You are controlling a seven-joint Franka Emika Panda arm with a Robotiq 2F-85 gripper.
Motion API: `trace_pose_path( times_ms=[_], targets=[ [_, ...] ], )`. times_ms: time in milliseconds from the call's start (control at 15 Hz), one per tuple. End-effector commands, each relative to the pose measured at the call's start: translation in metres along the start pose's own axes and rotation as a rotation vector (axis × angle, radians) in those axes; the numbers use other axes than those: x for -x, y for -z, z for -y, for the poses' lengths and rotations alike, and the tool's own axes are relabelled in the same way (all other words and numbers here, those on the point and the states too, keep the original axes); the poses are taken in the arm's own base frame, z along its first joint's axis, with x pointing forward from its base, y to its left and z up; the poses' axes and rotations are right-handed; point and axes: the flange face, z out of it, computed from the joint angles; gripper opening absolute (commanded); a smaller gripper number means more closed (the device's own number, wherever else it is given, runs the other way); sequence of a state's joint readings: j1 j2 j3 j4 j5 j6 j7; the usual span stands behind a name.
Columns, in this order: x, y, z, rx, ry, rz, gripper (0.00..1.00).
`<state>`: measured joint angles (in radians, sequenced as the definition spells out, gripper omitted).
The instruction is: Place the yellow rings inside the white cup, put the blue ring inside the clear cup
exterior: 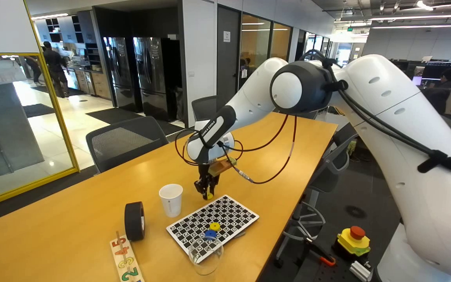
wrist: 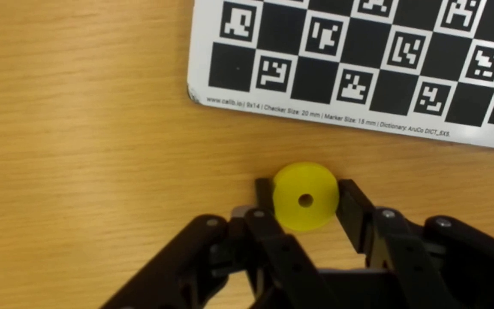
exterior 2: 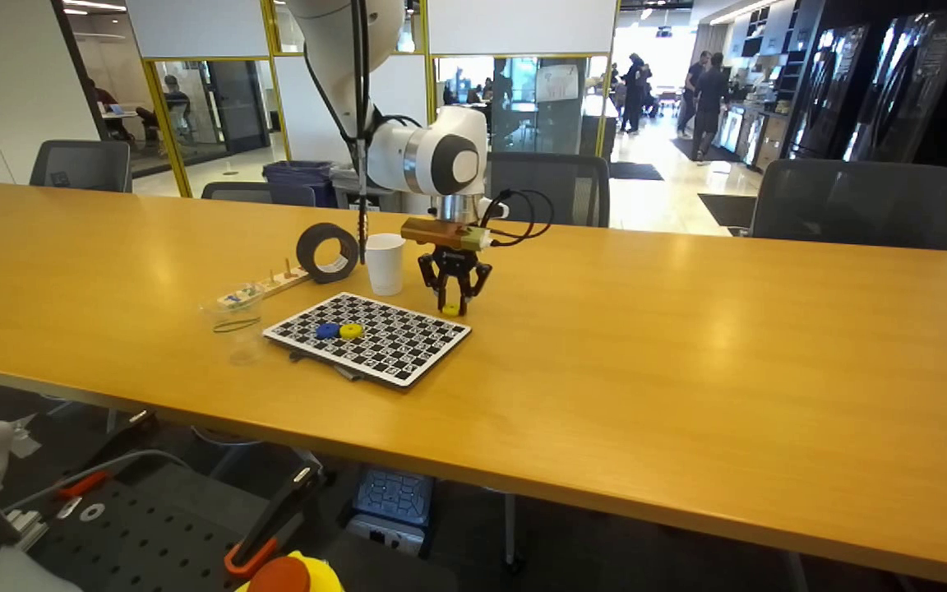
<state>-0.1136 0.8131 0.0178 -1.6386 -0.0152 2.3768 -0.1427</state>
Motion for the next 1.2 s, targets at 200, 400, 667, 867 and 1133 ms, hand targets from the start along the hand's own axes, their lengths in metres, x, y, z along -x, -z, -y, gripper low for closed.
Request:
trace_pose_path(
  times_ms=[200,400,667,867,1133],
  targets=[
    [0.007,0.102,0.022,0.017,-0.089,-0.139,0.19],
    [0.011,0.155,0.055,0.017,-0.056,-0.207,0.19],
    [0.016,0.189,0.105,-0.027,0.042,-0.235,0.19],
    [0.016,0.182,0.134,-0.074,0.081,-0.217,0.19],
    [0.013,0.158,0.149,-0.115,0.103,-0.171,0.19]
  ],
)
